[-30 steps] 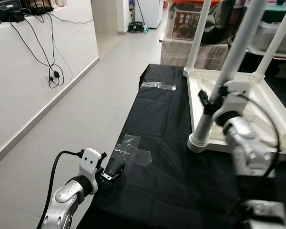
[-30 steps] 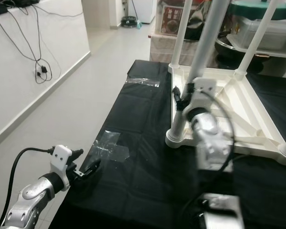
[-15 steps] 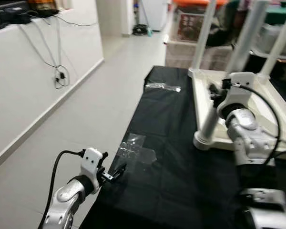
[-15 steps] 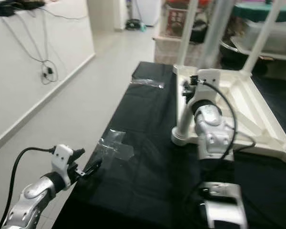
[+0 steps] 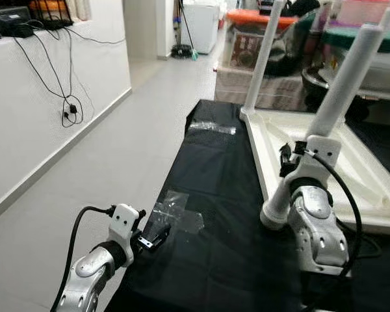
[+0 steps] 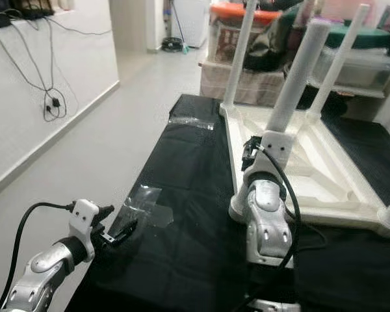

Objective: Building children table

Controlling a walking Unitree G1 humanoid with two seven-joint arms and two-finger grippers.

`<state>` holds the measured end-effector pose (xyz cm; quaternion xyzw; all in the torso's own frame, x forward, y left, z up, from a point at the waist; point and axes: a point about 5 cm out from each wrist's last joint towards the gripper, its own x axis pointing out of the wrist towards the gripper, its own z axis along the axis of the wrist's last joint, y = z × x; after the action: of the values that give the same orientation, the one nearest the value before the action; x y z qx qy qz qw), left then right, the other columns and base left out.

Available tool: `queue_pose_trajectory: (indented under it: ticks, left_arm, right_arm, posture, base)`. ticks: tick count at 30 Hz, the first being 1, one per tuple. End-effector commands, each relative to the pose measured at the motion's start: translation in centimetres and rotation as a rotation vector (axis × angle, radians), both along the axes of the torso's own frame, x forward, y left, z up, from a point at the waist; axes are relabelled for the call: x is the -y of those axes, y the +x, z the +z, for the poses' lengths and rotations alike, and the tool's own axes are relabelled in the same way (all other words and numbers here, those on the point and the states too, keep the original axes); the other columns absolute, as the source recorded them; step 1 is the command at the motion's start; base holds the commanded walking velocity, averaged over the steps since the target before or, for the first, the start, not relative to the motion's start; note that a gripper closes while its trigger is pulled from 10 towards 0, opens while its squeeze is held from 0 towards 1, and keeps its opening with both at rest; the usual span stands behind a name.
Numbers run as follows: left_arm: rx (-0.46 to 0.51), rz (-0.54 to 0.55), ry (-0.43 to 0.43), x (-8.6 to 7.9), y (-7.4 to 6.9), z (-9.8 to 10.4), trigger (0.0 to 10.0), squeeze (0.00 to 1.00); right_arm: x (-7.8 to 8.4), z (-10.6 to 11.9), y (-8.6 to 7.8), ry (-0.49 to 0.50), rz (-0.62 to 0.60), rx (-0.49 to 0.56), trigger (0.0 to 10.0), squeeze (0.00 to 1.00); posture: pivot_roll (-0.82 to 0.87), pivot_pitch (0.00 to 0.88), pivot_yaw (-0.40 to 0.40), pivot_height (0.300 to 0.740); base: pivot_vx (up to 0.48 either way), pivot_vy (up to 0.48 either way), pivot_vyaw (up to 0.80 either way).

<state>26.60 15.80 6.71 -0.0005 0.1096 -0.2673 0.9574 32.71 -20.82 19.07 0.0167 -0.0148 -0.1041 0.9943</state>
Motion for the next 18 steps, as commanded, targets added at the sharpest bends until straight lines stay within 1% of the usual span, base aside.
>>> queue_pose_trajectory:
  ticks: [1,2,3,5,6,7,9,10,11,12,13,14,15,16,17,18]
  left_arm:
    - [-0.003,0.006,0.000,0.0,0.0,-0.2,10.0,0.00]
    - [-0.003,0.007,-0.001,0.0,0.0,-0.2,10.0,0.00]
    - [-0.003,0.007,-0.001,0.0,0.0,-0.2,10.0,0.00]
    - [-0.007,0.006,-0.003,0.1,-0.1,-0.3,10.0,0.00]
    - [-0.007,0.006,-0.003,0.1,-0.1,-0.3,10.0,0.00]
    - [-0.008,0.005,-0.003,0.1,-0.1,-0.3,10.0,0.00]
    - [-0.008,0.005,-0.003,0.1,-0.1,-0.3,10.0,0.00]
    - [-0.006,0.004,-0.003,0.1,-0.1,-0.3,10.0,0.00]
    - [-0.006,0.004,-0.003,0.1,-0.1,-0.3,10.0,0.00]
    - [-0.002,0.005,-0.002,0.2,0.0,-0.2,10.0,0.00]
    - [-0.002,0.005,-0.002,0.2,0.0,-0.2,10.0,0.00]
    - [0.002,0.005,-0.001,0.1,0.1,-0.1,10.0,0.00]
    - [0.003,0.007,0.001,0.0,0.1,-0.1,10.0,0.00]
    - [0.003,0.008,0.003,-0.1,0.0,-0.1,10.0,0.00]
    - [0.003,0.008,0.003,-0.1,0.0,-0.1,10.0,0.00]
    - [0.001,0.009,0.005,-0.2,-0.1,-0.1,10.0,0.00]
  right_arm:
    - [0.0,2.5,1.0,0.012,0.134,0.087,10.0,0.00]
    - [0.2,3.6,1.2,0.006,0.228,0.120,10.0,0.00]
    - [0.2,3.6,1.2,0.006,0.228,0.120,10.0,0.00]
    - [0.2,5.0,1.0,-0.053,0.435,0.168,10.0,0.00]
    - [0.2,5.0,1.0,-0.053,0.435,0.168,10.0,0.00]
    - [0.2,4.9,1.0,-0.074,0.516,0.160,10.0,0.00]
    - [0.2,4.9,1.0,-0.074,0.516,0.160,10.0,0.00]
    - [1.0,3.8,1.5,-0.120,0.537,0.108,10.0,0.00]
    - [1.0,3.8,1.5,-0.120,0.537,0.108,10.0,0.00]
    - [1.8,2.6,2.0,-0.127,0.534,0.058,10.0,0.00]
    - [1.8,2.6,2.0,-0.127,0.534,0.058,10.0,0.00]
    - [2.2,1.6,2.4,-0.130,0.540,0.020,8.5,0.00]
    - [2.4,0.6,2.5,-0.159,0.542,-0.014,0.7,0.00]
    - [2.2,-0.2,2.3,-0.172,0.568,-0.038,0.0,0.00]
    - [2.2,-0.2,2.3,-0.172,0.568,-0.038,0.0,0.00]
    - [2.0,-0.8,2.1,-0.184,0.592,-0.050,0.0,0.00]
  posture:
    - [0.03,0.000,-0.045,0.740]
    - [0.02,0.000,-0.042,0.740]
    - [0.02,0.000,-0.042,0.740]
    - [0.02,0.000,-0.044,0.740]
    - [0.02,0.000,-0.044,0.740]
    - [0.02,0.000,-0.044,0.740]
    - [0.02,0.000,-0.044,0.740]
    - [0.03,0.000,-0.049,0.740]
    - [0.03,0.000,-0.049,0.740]
    - [0.05,0.000,-0.060,0.740]
    - [0.05,0.000,-0.060,0.740]
    - [0.05,0.000,-0.059,0.740]
    - [0.05,0.000,-0.059,0.740]
    - [0.06,0.000,-0.059,0.740]
    - [0.06,0.000,-0.059,0.740]
    - [0.06,0.000,-0.058,0.740]
  base:
    - [0.000,0.000,0.00]
    - [0.000,0.000,0.00]
    - [0.000,0.000,0.00]
    - [0.000,0.000,0.00]
    - [0.000,0.000,0.00]
    - [0.000,0.000,0.00]
    - [0.000,0.000,0.00]
    - [0.000,0.000,0.00]
    - [0.000,0.000,0.00]
    - [0.000,0.000,0.00]
    - [0.000,0.000,0.00]
    - [0.000,0.000,0.00]
    - [0.000,0.000,0.00]
    - [0.000,0.000,0.00]
    - [0.000,0.000,0.00]
    - [0.000,0.000,0.00]
